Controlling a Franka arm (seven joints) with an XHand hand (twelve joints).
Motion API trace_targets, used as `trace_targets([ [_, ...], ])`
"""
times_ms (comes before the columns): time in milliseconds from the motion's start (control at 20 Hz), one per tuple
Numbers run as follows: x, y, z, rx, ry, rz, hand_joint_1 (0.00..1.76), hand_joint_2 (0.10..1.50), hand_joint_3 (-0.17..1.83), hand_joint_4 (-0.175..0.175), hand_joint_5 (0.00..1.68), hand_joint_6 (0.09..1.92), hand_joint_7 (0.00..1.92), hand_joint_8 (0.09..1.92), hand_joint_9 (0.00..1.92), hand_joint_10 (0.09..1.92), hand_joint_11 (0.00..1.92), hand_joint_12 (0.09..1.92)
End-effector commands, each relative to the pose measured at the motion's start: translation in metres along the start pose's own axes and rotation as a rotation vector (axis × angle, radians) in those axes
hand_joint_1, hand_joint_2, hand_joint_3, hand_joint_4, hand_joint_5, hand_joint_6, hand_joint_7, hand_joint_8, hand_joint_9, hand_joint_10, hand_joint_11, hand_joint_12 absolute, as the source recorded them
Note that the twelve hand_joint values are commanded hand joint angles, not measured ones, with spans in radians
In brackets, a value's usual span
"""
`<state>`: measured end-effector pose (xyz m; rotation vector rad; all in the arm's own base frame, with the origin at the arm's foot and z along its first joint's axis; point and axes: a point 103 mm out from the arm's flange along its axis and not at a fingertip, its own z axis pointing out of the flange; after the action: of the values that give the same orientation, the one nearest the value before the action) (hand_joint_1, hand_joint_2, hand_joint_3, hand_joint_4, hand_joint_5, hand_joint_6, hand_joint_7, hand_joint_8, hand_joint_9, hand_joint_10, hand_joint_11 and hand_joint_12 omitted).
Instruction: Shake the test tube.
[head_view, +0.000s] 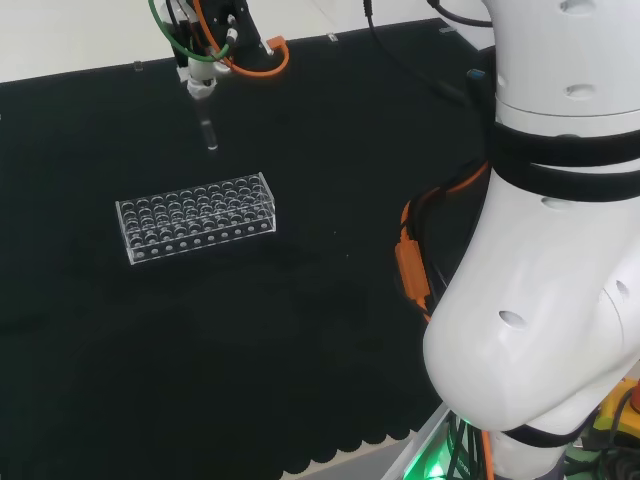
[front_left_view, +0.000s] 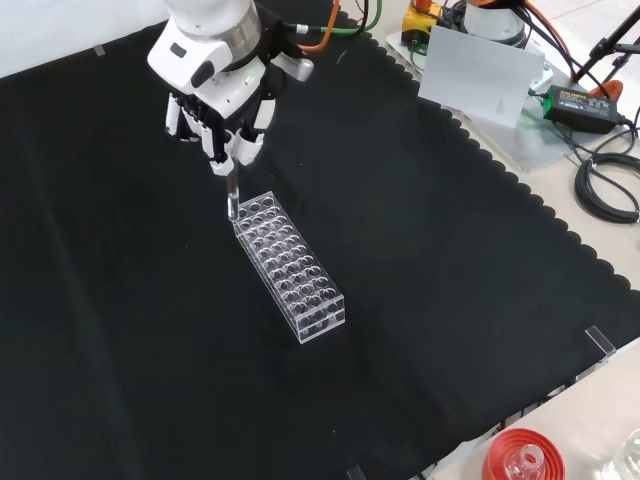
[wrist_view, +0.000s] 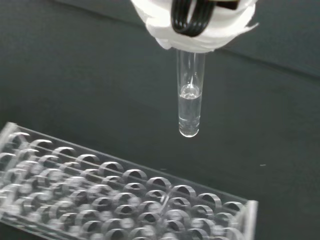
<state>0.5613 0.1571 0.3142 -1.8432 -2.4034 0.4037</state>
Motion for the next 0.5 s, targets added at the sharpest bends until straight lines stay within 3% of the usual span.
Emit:
trace_targets([
  [50, 0.055, 0.001, -0.012, -0.006, 0.212, -0.132, 1.43, 0.94, -0.03, -0.175, 1.45, 0.16, 1.87, 0.21, 1.46, 0.20, 0.84, 1.20],
  [250, 0.074, 0.002, -0.018, -0.016, 0.235, -0.180, 1.43, 0.94, -0.03, -0.175, 1.45, 0.16, 1.87, 0.21, 1.46, 0.20, 0.84, 1.20],
  [500, 0.069, 0.004, -0.018, -0.015, 0.208, -0.170, 1.43, 0.94, -0.03, -0.175, 1.45, 0.15, 1.87, 0.21, 1.46, 0.19, 0.84, 1.20],
])
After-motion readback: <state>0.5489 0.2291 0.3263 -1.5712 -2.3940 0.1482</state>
